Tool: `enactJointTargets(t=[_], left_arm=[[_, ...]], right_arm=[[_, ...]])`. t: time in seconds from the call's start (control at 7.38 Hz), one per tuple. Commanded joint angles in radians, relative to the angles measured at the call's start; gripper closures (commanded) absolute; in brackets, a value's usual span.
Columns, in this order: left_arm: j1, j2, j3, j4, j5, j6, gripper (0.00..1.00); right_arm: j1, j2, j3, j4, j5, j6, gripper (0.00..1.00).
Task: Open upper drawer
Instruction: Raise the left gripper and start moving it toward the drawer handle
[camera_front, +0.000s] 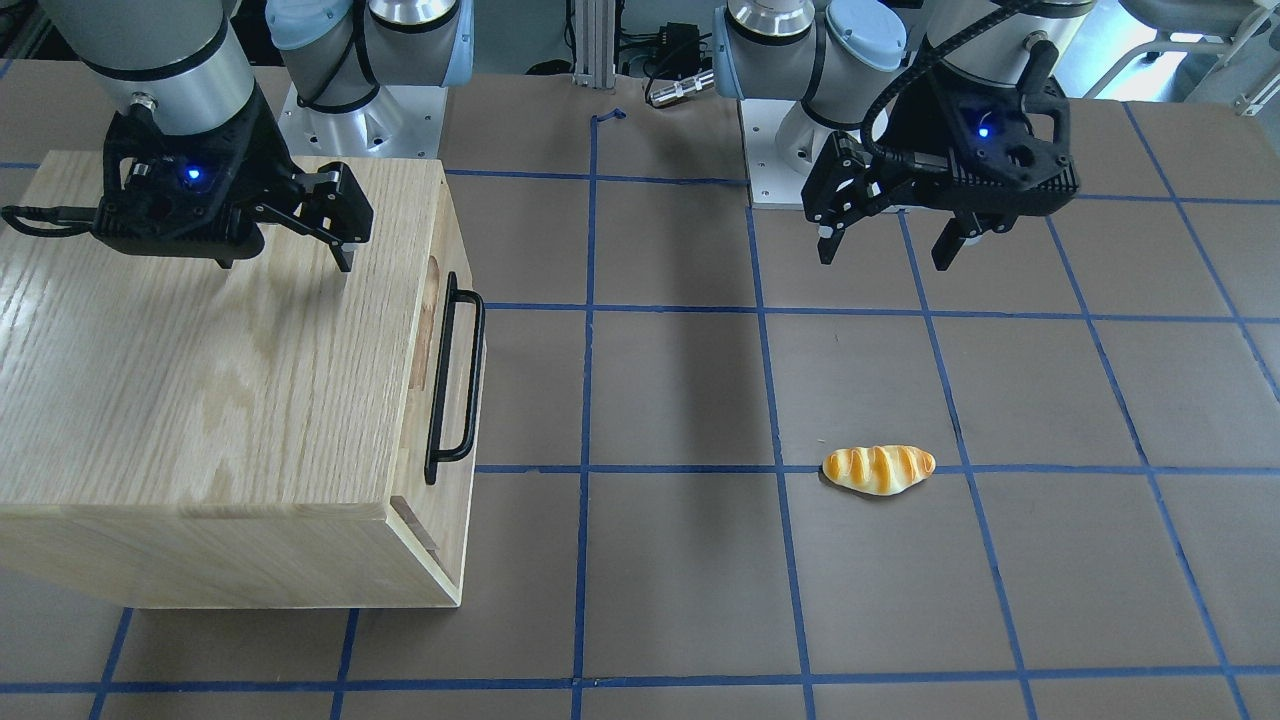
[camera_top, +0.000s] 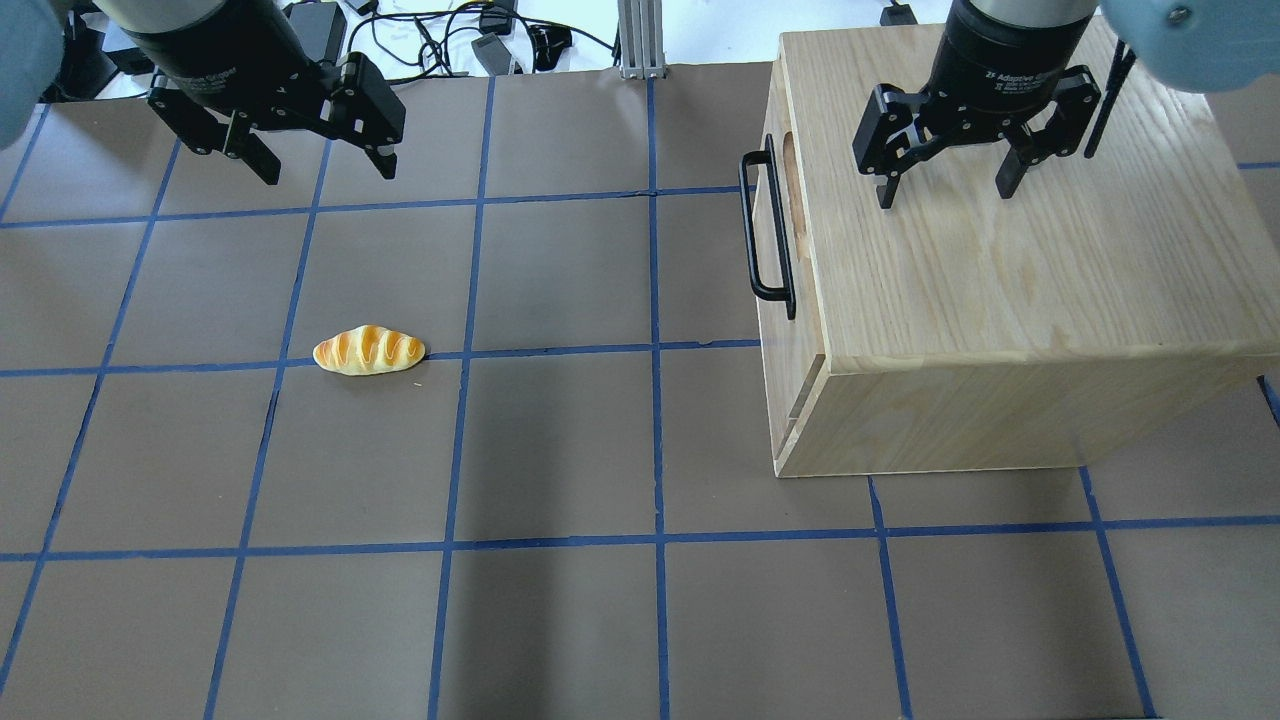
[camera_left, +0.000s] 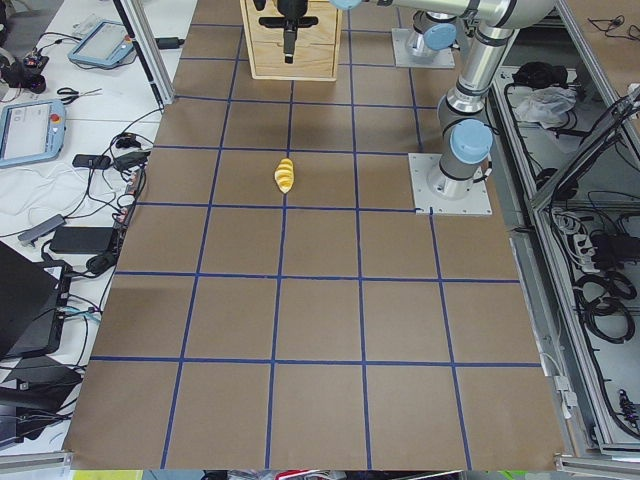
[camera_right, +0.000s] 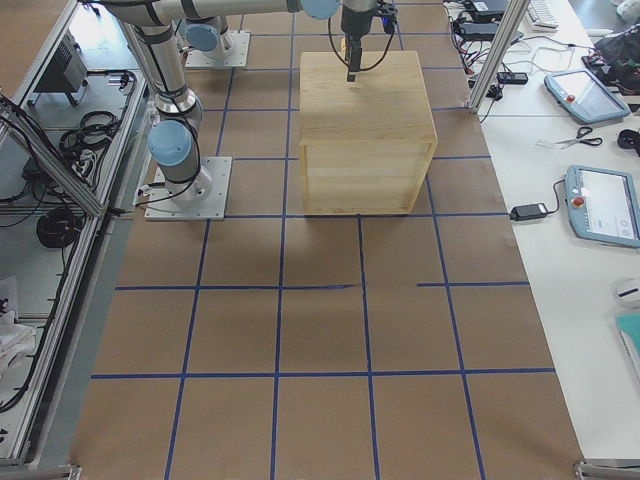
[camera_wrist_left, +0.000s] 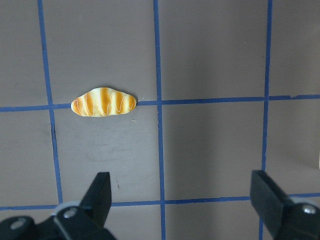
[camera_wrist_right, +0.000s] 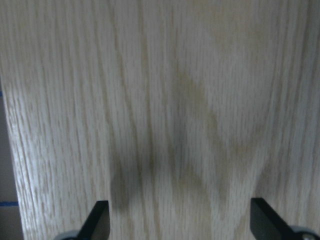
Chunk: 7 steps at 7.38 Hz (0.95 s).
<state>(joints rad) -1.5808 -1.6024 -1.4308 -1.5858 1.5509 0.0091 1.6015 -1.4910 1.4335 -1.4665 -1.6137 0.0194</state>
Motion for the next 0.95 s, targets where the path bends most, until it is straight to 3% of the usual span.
enactJointTargets(t=[0.0, 0.81], left_arm=[[-0.001, 0.001, -0.006, 0.006, 0.002, 0.0, 0.0], [-0.016, -0.057, -0.031, 0.055, -0.034, -0.043, 0.0]], right_arm=[[-0.002, 0.0, -0.001, 0.0, 0.0, 0.001, 0.0], [0.0, 0.0, -0.001, 0.0, 0.0, -0.001, 0.0]])
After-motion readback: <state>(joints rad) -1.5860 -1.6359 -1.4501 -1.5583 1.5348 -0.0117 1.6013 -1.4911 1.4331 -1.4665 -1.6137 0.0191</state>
